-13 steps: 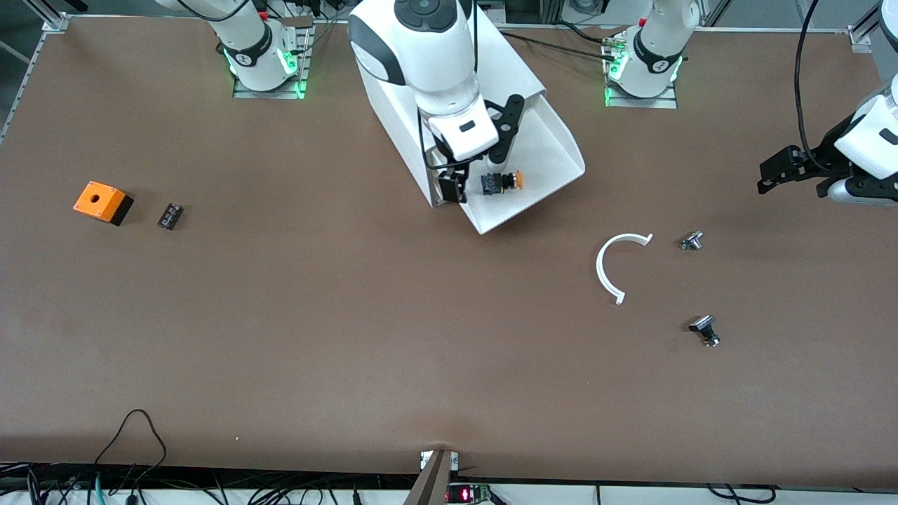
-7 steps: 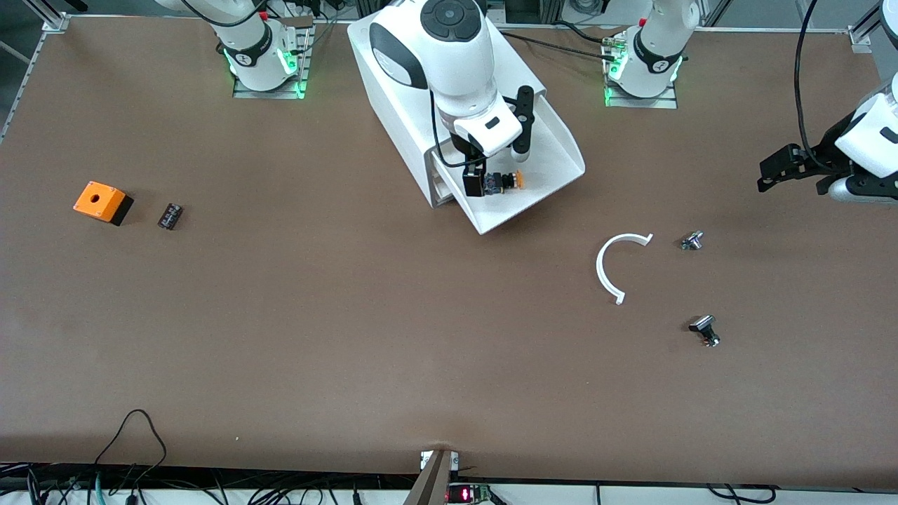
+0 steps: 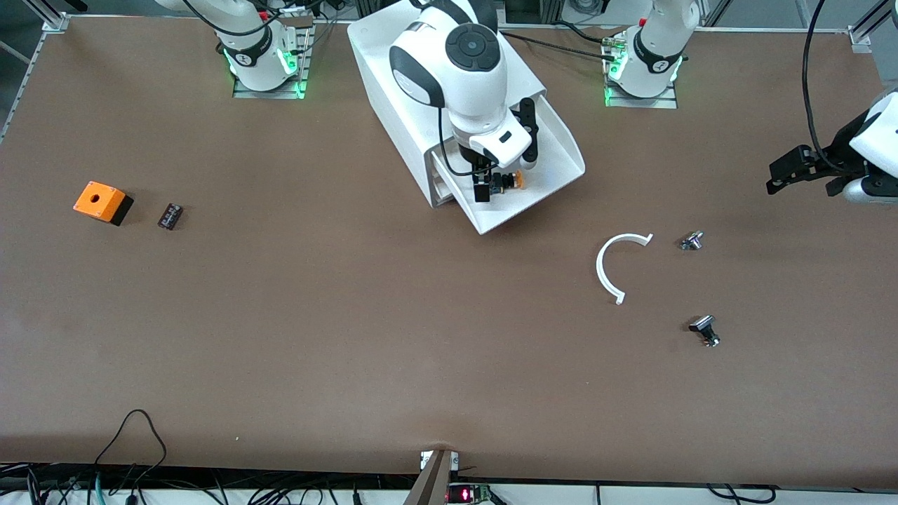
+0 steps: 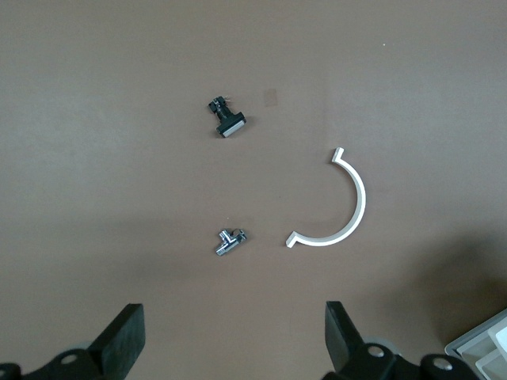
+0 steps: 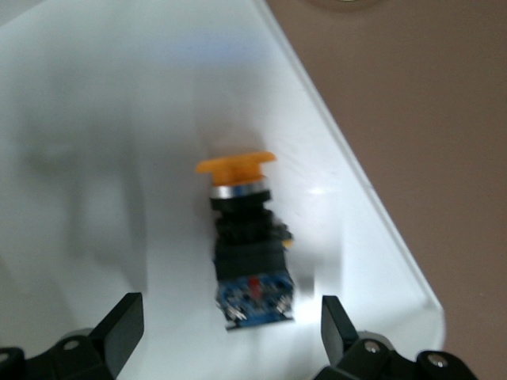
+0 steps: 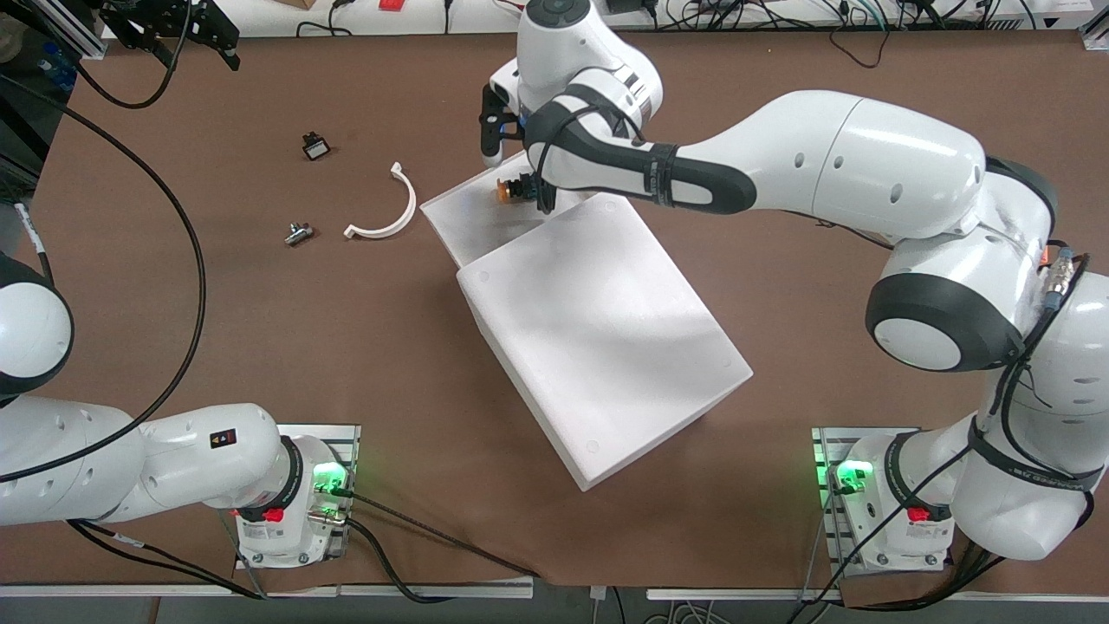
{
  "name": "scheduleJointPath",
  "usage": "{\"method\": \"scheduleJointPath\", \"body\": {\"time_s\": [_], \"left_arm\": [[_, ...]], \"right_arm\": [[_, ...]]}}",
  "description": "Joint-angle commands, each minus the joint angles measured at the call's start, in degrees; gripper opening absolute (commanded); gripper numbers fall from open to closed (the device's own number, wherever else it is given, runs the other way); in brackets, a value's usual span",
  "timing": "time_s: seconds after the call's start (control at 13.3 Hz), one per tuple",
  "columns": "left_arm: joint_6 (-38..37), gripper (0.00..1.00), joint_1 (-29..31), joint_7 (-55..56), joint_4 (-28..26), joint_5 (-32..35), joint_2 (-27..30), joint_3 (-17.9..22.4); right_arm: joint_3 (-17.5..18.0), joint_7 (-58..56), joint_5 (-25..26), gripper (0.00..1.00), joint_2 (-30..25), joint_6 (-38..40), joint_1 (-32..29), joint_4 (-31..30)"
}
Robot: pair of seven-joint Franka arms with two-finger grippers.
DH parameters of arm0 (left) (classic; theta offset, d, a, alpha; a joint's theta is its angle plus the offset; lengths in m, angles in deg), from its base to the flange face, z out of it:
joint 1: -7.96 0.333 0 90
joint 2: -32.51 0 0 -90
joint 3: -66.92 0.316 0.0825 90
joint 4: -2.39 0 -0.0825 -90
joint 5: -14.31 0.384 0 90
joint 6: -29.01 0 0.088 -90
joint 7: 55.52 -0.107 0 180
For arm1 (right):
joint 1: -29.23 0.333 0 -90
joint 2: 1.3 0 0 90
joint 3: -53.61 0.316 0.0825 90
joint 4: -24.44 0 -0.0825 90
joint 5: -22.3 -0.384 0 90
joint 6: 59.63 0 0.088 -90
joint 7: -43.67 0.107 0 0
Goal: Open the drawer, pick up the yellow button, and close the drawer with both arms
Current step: 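Grasp the yellow push button in the drawer with the right gripper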
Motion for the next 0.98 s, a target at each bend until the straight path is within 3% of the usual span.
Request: {"method": "scheduleJointPath", "body": {"time_s": [0.0,0.15,0.3,0.45,0.9], "left_arm": [[-1.65,1.00,0.31,0.69,2.41,1.39,-1.50,-0.28],[-1.65,1.00,0.31,0.95,5.73,1.47,-5.17,-0.54],[-2.87,1.00,0.22,2.35,10.65,1.65,-8.88,-0.89],[-4.89,1.00,0.49,2.36,13.04,1.74,-9.06,-0.28],[-5.08,1.00,1.98,1.92,13.14,1.74,-8.80,0.16]], "right_arm": [[0.19,-0.06,0.93,0.99,1.28,0.91,1.38,2.41],[0.10,-0.06,0.93,0.92,1.28,0.99,1.47,2.41],[0.10,0.03,1.02,0.68,1.37,0.91,1.65,2.41],[-0.07,-0.23,1.11,0.53,1.28,1.08,1.65,2.41],[-0.34,0.03,1.02,0.38,0.93,1.96,1.73,2.50]]}}
